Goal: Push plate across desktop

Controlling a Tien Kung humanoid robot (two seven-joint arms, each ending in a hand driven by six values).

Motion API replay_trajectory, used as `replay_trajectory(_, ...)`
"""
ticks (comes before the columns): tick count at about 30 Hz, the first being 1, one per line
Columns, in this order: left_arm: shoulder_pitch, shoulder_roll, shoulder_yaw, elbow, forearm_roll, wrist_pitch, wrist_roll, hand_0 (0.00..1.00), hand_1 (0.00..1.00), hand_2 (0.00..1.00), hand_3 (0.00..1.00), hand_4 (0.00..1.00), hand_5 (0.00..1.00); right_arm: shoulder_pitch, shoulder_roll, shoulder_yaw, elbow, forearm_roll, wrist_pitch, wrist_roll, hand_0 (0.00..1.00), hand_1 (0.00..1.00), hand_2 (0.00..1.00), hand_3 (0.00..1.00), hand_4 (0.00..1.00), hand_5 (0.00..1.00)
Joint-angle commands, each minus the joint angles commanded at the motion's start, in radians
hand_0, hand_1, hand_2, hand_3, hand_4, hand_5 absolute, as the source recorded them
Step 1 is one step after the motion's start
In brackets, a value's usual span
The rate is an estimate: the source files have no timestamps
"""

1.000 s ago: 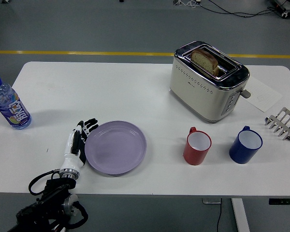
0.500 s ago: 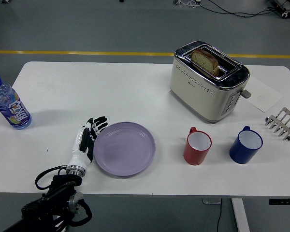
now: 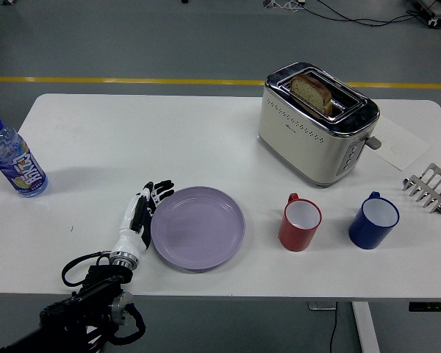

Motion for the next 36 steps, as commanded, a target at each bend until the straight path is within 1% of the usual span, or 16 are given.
replay_trajectory(10,-0.015,0.000,0.059,0.003,-0.020,0.003,0.000,0.754,0.770,0.746,0.625,0.347,0.998,-0.001,0.002,-0.006,0.002,0.003,0.000,-0.002,0.640,0.642,0.699,0.606,0.430,0.262)
replay_trajectory(14,-0.018,0.000,0.067,0.004,-0.021,0.004,0.000,0.754,0.770,0.746,0.625,0.347,0.998,-0.002,0.002,-0.006,0.002,0.002,0.000,-0.003,0.640,0.642,0.699,0.606,0.430,0.262)
replay_trajectory(19,-0.021,0.000,0.058,0.003,-0.009,0.007,0.000,0.755,0.770,0.746,0.623,0.343,0.998,-0.003,0.003,-0.005,0.002,0.001,0.000,-0.003,0.639,0.642,0.698,0.606,0.430,0.262)
replay_trajectory(31,-0.027,0.000,-0.002,-0.015,0.040,0.013,0.000,0.758,0.771,0.747,0.621,0.335,0.998,0.000,0.003,-0.002,0.000,-0.002,0.001,-0.002,0.640,0.642,0.697,0.606,0.430,0.262)
replay_trajectory(36,-0.028,0.000,-0.085,-0.044,0.100,0.032,0.000,0.759,0.769,0.747,0.620,0.338,0.998,0.004,-0.001,-0.008,-0.004,0.010,0.004,0.005,0.640,0.642,0.697,0.606,0.430,0.261)
